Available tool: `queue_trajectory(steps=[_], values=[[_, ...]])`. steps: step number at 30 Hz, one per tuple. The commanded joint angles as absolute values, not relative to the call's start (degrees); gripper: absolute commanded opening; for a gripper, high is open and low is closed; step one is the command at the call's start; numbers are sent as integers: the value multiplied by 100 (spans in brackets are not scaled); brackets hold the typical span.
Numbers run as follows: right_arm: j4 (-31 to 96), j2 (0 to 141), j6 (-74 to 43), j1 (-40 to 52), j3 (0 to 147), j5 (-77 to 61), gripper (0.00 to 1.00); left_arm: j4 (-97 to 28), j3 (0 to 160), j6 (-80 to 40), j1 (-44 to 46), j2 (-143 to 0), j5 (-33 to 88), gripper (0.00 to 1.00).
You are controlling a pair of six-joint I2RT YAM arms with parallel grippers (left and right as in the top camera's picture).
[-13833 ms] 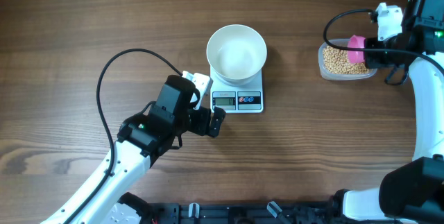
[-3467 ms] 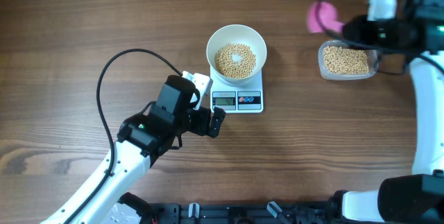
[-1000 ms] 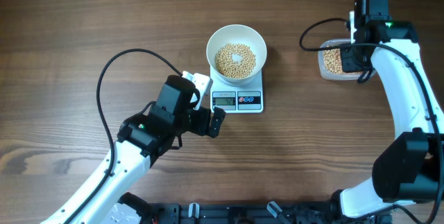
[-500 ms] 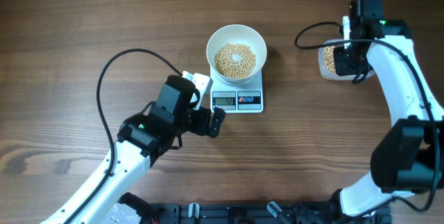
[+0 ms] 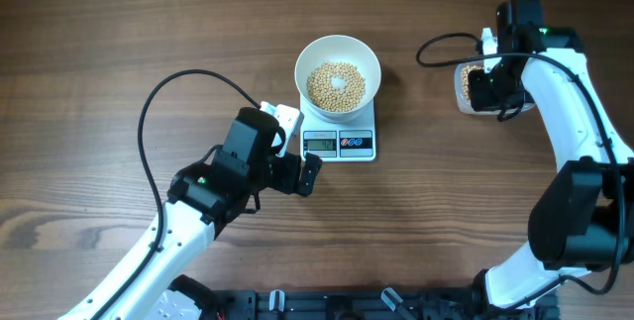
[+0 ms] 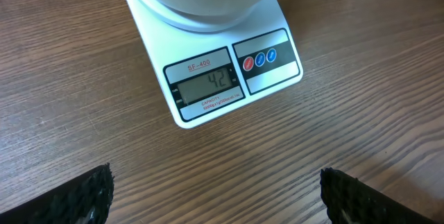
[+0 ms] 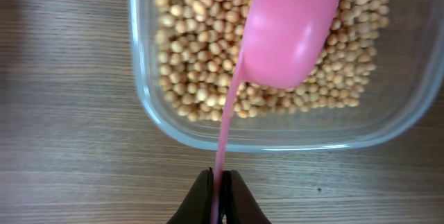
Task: Scoop item into bowl and weigh 150g on scale
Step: 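Lower the pink scoop into the tub and drag through soybeans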
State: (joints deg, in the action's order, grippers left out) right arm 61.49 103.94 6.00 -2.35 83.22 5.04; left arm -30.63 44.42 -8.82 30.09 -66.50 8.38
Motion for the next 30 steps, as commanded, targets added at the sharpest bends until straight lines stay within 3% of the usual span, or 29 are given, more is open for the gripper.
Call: queue_trajectory(steps=[1, 18, 30], values=[[6176, 10516, 596, -239, 8276, -298, 4, -3065, 4565, -812, 3044, -6681, 805, 100], [6228, 10516, 1142, -1444, 8274, -2853, 4, -3065, 4565, -812, 3044, -6681, 805, 100], [6335, 10556, 1227, -1789, 8274, -2950, 4, -3065, 4565, -812, 3044, -6681, 805, 100]])
